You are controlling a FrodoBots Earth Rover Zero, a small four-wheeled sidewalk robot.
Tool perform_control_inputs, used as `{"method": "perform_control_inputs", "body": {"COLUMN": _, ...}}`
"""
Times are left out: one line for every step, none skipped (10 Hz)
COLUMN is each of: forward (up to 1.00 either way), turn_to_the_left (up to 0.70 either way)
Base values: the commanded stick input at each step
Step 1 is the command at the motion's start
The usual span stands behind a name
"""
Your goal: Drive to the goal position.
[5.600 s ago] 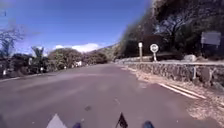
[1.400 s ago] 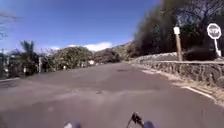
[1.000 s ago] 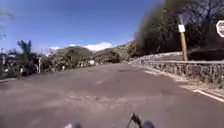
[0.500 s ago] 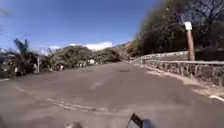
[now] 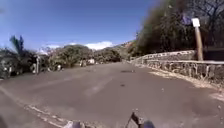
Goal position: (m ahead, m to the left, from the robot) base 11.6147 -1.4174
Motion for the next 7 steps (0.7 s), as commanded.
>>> {"method": "perform_control_inputs", "body": {"forward": 0.85, "turn_to_the_left": 0.00}}
{"method": "perform_control_inputs", "body": {"forward": 0.85, "turn_to_the_left": 0.00}}
{"method": "perform_control_inputs", "body": {"forward": 0.85, "turn_to_the_left": 0.00}}
{"method": "perform_control_inputs", "body": {"forward": 0.85, "turn_to_the_left": 0.00}}
{"method": "perform_control_inputs", "body": {"forward": 0.85, "turn_to_the_left": 0.00}}
{"method": "perform_control_inputs", "body": {"forward": 0.85, "turn_to_the_left": 0.00}}
{"method": "perform_control_inputs", "body": {"forward": 0.85, "turn_to_the_left": 0.00}}
